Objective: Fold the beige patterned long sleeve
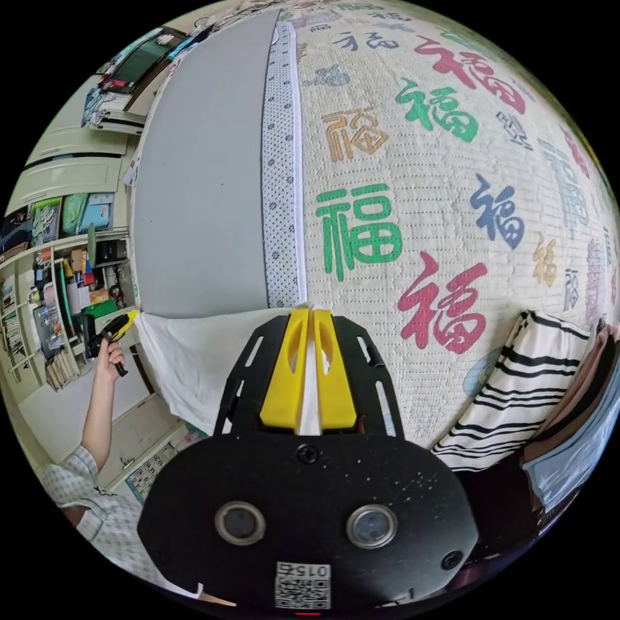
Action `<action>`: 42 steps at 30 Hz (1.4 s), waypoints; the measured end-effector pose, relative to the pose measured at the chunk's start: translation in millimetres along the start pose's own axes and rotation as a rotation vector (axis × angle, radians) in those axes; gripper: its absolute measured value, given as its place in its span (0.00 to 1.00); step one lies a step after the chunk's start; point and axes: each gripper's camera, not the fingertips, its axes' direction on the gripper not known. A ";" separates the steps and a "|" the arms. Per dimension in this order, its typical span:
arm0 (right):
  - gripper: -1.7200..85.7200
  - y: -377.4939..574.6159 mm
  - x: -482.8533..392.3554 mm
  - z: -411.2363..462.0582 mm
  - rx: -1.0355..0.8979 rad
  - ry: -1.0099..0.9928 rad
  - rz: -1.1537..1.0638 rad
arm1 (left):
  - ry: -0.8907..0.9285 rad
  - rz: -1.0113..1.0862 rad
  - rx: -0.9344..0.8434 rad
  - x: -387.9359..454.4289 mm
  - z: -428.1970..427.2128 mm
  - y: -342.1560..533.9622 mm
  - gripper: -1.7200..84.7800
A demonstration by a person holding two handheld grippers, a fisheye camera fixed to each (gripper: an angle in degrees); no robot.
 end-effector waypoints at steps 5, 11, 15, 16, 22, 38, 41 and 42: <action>0.04 -18.1 -9.1 -55.9 0.139 0.113 0.072 | 0.009 0.108 0.069 51.6 -11.5 -49.7 0.02; 0.05 32.9 -119.6 -117.1 0.389 0.103 -0.145 | 0.025 0.120 0.041 69.0 1.1 -69.9 0.03; 0.10 97.4 -296.9 -45.2 0.118 -0.116 -0.676 | -0.002 0.117 0.020 71.9 7.3 -68.8 0.03; 0.10 117.2 -339.6 -13.2 0.017 -0.122 -0.802 | 0.006 0.105 0.023 70.8 7.0 -67.4 0.03; 0.11 148.5 -425.2 82.8 -0.142 0.124 -0.929 | 0.036 0.074 0.027 70.2 3.5 -59.4 0.03; 0.02 190.1 -406.9 28.2 -0.121 0.085 -0.890 | -0.182 0.208 0.022 164.5 -0.2 -58.6 0.02; 0.02 186.1 -385.2 41.1 -0.167 0.068 -0.831 | -0.265 0.278 0.003 190.1 8.6 -59.9 0.02; 0.02 185.0 -376.5 40.3 -0.174 0.040 -0.810 | -0.274 0.281 0.002 194.8 8.9 -59.6 0.02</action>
